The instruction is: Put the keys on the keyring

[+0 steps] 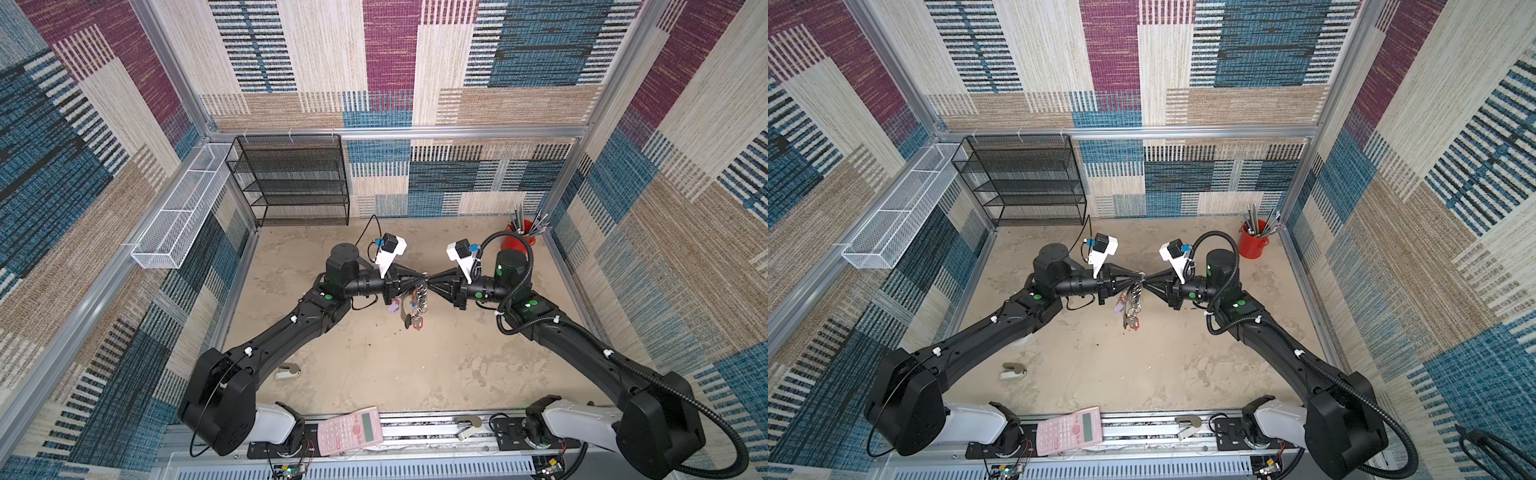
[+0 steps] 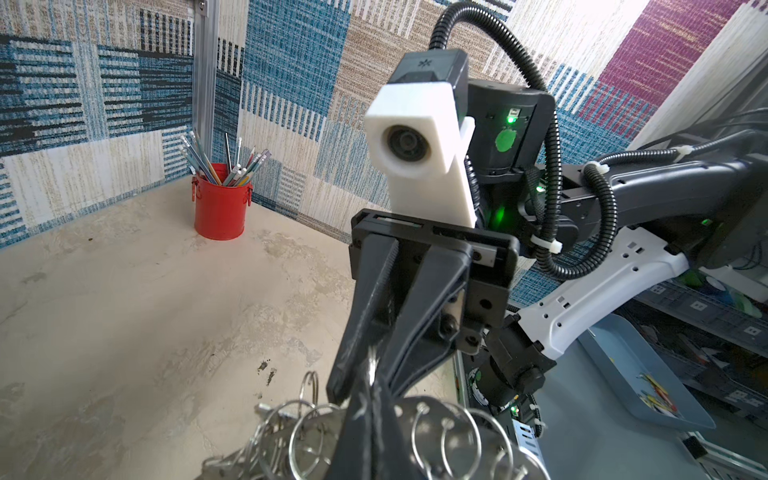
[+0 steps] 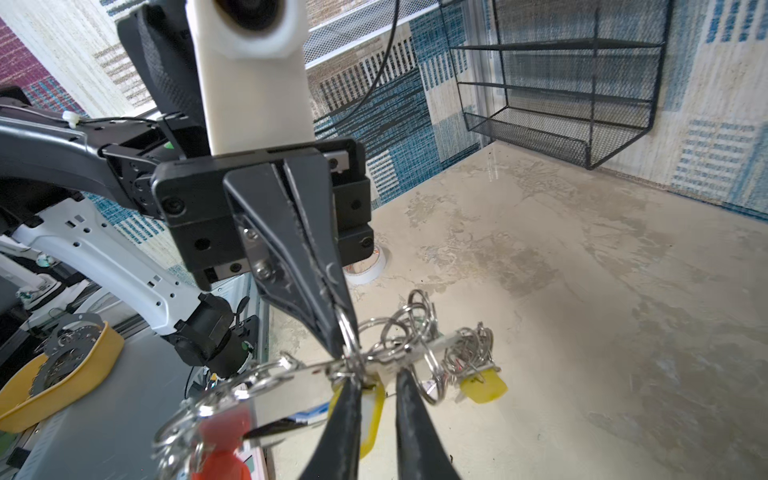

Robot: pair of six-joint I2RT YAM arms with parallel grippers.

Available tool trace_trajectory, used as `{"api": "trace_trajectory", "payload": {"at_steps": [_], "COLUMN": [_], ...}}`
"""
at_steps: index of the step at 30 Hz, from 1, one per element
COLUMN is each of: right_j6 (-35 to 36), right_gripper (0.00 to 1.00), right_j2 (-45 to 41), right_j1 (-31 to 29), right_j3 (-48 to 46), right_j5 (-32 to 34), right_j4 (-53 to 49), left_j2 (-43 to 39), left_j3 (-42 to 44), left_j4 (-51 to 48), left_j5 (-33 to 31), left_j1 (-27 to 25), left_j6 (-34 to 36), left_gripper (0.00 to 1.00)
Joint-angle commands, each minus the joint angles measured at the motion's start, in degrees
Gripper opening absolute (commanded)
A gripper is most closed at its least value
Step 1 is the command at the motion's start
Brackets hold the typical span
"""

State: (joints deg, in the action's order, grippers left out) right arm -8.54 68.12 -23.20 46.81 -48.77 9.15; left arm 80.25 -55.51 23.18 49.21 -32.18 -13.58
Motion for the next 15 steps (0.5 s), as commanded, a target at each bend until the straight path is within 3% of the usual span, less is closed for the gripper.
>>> {"api": "trace_trajectory", "payload": {"at_steps": [1,8,15], "right_j6": [-2.27,-3.56,-4.71], "right_gripper": [0.22,0.33,0.38], "right_j2": [-2.02,-7.82,-7.47], "right_j1": [1.58,5.06,4.96], "right_j3": [-0.70,-1.24,-1.29], "right_j5": [3.57,7.54,1.18], "right_j4": [1.66,-1.40,3.31], "left_j2": [-0.18,-0.05,0.90], "left_j3": [0.82,1.47,1.79], "left_j4": [4.07,6.35,9.52], "left_j5": [-0.51,-0.35,1.20], "left_j1": [-0.07,-0.05,-0.07], "left_j6": [-1.96,-3.33,-5.81], "left_gripper": [0.00,0.00,0.00]}}
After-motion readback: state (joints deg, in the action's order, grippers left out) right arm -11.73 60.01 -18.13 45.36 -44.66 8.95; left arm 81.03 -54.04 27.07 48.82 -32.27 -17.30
